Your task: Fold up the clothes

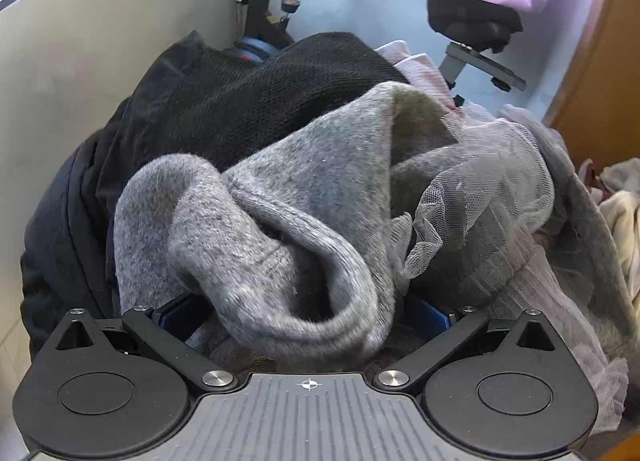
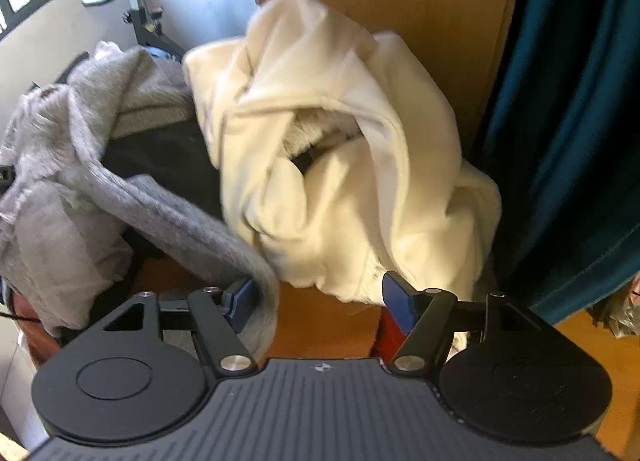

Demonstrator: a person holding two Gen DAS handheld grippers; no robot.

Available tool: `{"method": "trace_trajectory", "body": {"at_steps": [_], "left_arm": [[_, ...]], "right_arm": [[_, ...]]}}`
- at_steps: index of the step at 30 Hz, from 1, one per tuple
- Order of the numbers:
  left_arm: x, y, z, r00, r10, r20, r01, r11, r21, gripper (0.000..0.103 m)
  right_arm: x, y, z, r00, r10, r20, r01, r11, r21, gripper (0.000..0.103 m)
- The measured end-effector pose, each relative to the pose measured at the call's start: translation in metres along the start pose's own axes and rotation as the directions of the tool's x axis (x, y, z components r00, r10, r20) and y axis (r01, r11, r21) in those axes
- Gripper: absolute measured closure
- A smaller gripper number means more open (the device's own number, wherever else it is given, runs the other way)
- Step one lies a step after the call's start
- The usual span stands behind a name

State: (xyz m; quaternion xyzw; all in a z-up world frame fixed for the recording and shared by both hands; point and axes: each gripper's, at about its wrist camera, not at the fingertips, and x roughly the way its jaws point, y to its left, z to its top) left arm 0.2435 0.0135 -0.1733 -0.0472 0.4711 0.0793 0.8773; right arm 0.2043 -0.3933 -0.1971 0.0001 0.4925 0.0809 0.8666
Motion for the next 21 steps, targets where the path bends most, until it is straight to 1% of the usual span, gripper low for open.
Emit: {"method": "trace_trajectory", "body": {"at_steps": [5, 9, 15, 21], "left_arm": [[0.006, -0.001, -0.003, 1.000, 0.006, 0.007, -0.006, 1.000, -0.005, 0.001], [0.012, 0.001, -0.003, 1.000, -0.002, -0.004, 0.002, 1.000, -0.021, 0.001], [0.017, 0.014, -0.003, 0.999, -0.051, -0.018, 0.049, 0.997, -0.065, 0.001], [0.018, 0.013, -0.002, 0.999, -0.041, -0.020, 0.040, 0.998, -0.055, 0.001]], "right_arm": [[0.006, -0.010, -0.009, 1.000, 0.002, -0.026, -0.001, 0.999, 0.039, 0.033], [-0.002, -0.014, -0.014, 1.000, 0.014, -0.012, -0.013, 0.998, 0.063, 0.032], [-0.014, -0.019, -0.014, 1.000, 0.017, 0.023, -0.019, 0.995, 0.098, 0.030], [-0.025, -0.020, -0.007, 0.998, 0.005, 0.065, -0.013, 0.993, 0.119, 0.030]]}}
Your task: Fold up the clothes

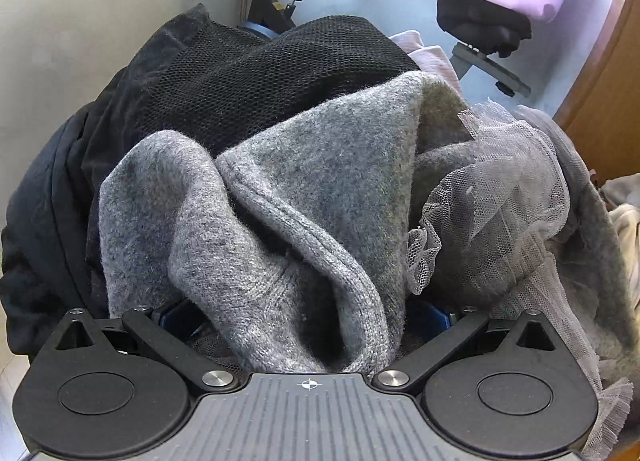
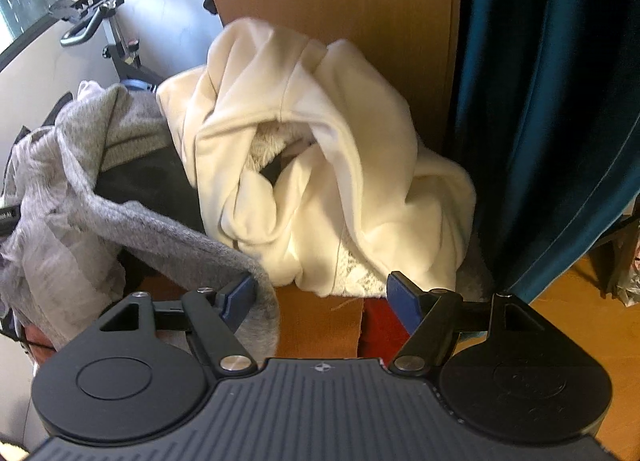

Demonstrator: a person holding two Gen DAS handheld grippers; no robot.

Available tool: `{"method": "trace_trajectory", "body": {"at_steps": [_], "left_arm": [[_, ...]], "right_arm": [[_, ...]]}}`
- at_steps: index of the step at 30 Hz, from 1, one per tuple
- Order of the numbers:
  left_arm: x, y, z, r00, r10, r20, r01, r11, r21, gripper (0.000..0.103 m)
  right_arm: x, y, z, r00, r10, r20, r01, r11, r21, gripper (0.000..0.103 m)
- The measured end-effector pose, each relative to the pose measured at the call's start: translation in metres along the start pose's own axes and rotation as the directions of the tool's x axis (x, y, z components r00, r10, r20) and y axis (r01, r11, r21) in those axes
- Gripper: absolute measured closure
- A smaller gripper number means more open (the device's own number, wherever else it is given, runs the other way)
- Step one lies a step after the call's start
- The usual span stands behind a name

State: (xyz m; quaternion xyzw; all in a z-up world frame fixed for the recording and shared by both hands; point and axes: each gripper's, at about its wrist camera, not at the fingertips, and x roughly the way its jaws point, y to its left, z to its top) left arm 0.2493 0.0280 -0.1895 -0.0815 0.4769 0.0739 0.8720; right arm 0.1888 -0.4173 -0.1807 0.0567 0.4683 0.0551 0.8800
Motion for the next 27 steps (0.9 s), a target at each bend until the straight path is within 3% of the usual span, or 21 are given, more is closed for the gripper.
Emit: {"method": "trace_trajectory", "body": {"at_steps": [7, 11, 16, 18, 20, 23, 27], "left_arm": [[-0.003, -0.002, 0.001, 1.000, 0.003, 0.002, -0.003, 1.000, 0.009, 0.001], [-0.018, -0.007, 0.001, 0.999, 0.028, 0.039, -0.030, 0.999, 0.036, 0.001], [-0.037, -0.013, -0.001, 0.997, 0.016, 0.074, -0.021, 0.998, 0.061, 0.001], [-0.039, -0.015, 0.000, 0.998, 0.011, 0.070, -0.014, 0.998, 0.056, 0.001], [-0.042, -0.017, 0.000, 0.997, 0.011, 0.071, -0.015, 0.999, 0.051, 0.001], [-0.046, -0.018, -0.001, 0.997, 0.010, 0.082, -0.014, 0.999, 0.045, 0.001], [-0.049, -0.015, -0.001, 0.996, -0.006, 0.087, 0.004, 1.000, 0.031, 0.001]], "right_arm": [[0.000, 0.003, 0.022, 0.998, -0.024, 0.060, 0.025, 1.000, -0.017, 0.030], [0.017, 0.009, 0.037, 0.989, -0.102, 0.106, 0.110, 0.991, -0.071, 0.030], [0.045, 0.002, 0.057, 0.981, -0.136, 0.136, 0.136, 0.991, 0.011, 0.030], [0.054, 0.000, 0.063, 0.983, -0.124, 0.138, 0.120, 0.992, 0.032, 0.038], [0.059, 0.004, 0.067, 0.987, -0.097, 0.126, 0.096, 0.995, 0.016, 0.080], [0.057, 0.014, 0.069, 0.991, -0.060, 0.116, 0.061, 0.998, -0.003, 0.092], [0.052, 0.031, 0.065, 0.995, -0.003, 0.096, 0.008, 0.998, -0.057, 0.094]]}}
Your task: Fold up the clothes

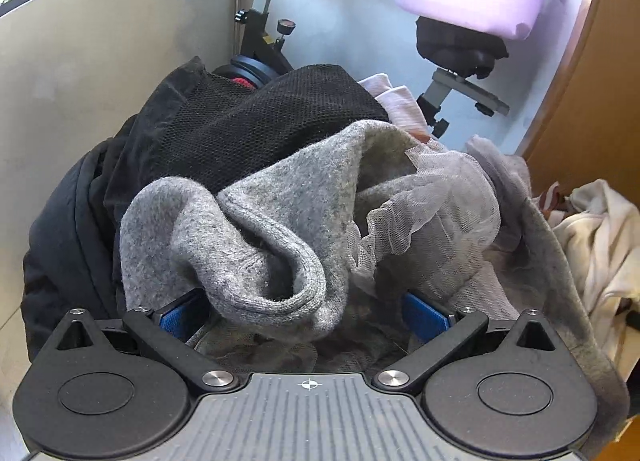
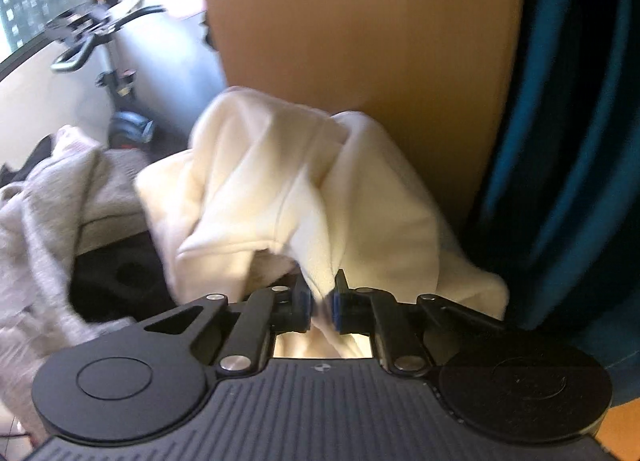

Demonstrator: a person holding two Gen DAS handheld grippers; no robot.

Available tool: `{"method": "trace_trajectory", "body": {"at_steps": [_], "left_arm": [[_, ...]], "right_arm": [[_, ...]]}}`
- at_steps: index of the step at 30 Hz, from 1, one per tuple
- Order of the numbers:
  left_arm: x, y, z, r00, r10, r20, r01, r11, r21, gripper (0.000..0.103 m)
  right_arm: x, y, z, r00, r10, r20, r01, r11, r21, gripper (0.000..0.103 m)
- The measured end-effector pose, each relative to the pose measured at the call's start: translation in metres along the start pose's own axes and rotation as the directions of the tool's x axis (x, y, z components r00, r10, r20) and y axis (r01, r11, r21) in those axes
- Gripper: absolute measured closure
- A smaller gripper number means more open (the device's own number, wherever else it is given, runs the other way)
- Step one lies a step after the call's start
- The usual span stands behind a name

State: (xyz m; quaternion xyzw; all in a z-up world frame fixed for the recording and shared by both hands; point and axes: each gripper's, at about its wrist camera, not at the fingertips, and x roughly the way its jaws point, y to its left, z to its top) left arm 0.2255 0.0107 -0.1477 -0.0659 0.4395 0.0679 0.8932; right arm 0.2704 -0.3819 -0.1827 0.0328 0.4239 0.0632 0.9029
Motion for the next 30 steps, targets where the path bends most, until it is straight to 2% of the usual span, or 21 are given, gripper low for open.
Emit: {"method": "trace_trajectory", "body": {"at_steps": [5, 11, 17, 21, 23, 27, 30], "left_arm": [[-0.001, 0.005, 0.002, 1.000, -0.013, 0.004, 0.013, 1.000, -0.013, 0.001], [-0.001, 0.009, 0.003, 1.000, -0.027, 0.009, 0.027, 1.000, -0.008, 0.001], [-0.001, 0.009, 0.006, 0.999, -0.040, 0.012, 0.041, 0.999, -0.005, 0.001], [-0.002, 0.006, 0.010, 0.999, -0.051, 0.019, 0.051, 0.999, 0.003, 0.001], [-0.003, 0.002, 0.012, 0.998, -0.060, 0.022, 0.060, 0.998, 0.007, 0.001], [-0.006, -0.011, 0.019, 0.993, -0.116, 0.005, 0.116, 0.993, 0.020, 0.001], [-0.008, -0.028, 0.019, 0.989, -0.150, -0.006, 0.150, 0.986, 0.074, 0.001]], "right_arm": [[-0.014, 0.027, -0.008, 0.997, 0.076, 0.001, -0.076, 0.993, -0.088, 0.095], [-0.030, 0.049, -0.013, 0.986, 0.166, -0.009, -0.166, 0.982, -0.088, 0.095], [-0.045, 0.068, -0.035, 0.961, 0.268, -0.066, -0.275, 0.947, -0.164, 0.095], [-0.045, 0.080, -0.055, 0.936, 0.320, -0.145, -0.345, 0.916, -0.204, 0.095], [-0.047, 0.085, -0.063, 0.931, 0.325, -0.165, -0.355, 0.913, -0.202, 0.095], [-0.049, 0.097, -0.077, 0.901, 0.369, -0.227, -0.420, 0.875, -0.242, 0.096], [-0.040, 0.099, -0.084, 0.911, 0.341, -0.233, -0.398, 0.877, -0.271, 0.096]]}}
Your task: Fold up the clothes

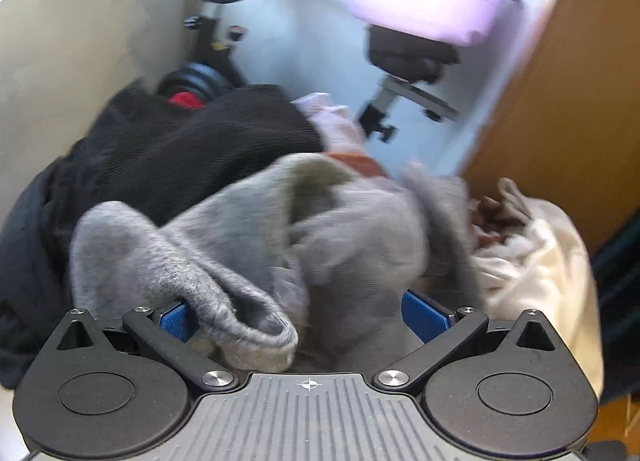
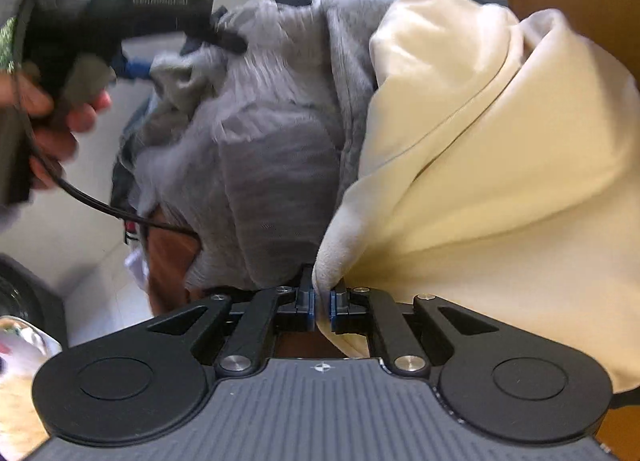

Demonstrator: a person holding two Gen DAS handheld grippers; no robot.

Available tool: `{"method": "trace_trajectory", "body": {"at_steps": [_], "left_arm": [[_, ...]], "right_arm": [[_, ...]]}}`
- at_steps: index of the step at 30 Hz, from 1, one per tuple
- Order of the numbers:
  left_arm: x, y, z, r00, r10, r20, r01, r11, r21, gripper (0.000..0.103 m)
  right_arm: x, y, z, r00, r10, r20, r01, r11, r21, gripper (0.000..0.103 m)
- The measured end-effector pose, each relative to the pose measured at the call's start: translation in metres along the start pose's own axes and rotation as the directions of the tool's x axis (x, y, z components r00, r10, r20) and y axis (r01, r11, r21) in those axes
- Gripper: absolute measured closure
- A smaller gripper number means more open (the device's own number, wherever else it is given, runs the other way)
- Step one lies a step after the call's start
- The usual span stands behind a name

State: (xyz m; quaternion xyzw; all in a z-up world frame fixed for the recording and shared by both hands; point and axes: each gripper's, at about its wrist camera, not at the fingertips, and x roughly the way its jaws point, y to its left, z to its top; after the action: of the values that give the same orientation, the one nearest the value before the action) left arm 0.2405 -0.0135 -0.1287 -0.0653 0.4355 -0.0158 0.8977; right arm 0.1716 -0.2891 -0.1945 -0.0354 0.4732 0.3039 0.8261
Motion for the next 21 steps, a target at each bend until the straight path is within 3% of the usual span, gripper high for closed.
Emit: {"method": "trace_trajectory", "body": {"at_steps": [3, 11, 16, 21], "left_arm": [[0.003, -0.016, 0.000, 1.000, 0.016, -0.005, -0.016, 0.998, 0.054, 0.001], [0.012, -0.016, 0.010, 0.999, 0.051, -0.008, -0.051, 0.999, -0.005, 0.001], [0.018, -0.014, 0.009, 0.994, 0.105, 0.002, -0.105, 0.994, 0.001, 0.001], [0.017, -0.014, 0.008, 0.994, 0.106, 0.010, -0.106, 0.994, 0.014, 0.001]], "right_arm": [[0.002, -0.007, -0.004, 1.000, -0.020, 0.011, 0.020, 0.999, 0.029, 0.096], [-0.006, -0.021, -0.011, 0.999, -0.048, 0.025, 0.045, 0.992, 0.117, 0.092], [-0.005, -0.025, -0.018, 0.997, -0.076, 0.013, 0.073, 0.986, 0.150, 0.083], [-0.003, -0.028, -0.019, 0.996, -0.088, 0.006, 0.085, 0.982, 0.167, 0.076]]}}
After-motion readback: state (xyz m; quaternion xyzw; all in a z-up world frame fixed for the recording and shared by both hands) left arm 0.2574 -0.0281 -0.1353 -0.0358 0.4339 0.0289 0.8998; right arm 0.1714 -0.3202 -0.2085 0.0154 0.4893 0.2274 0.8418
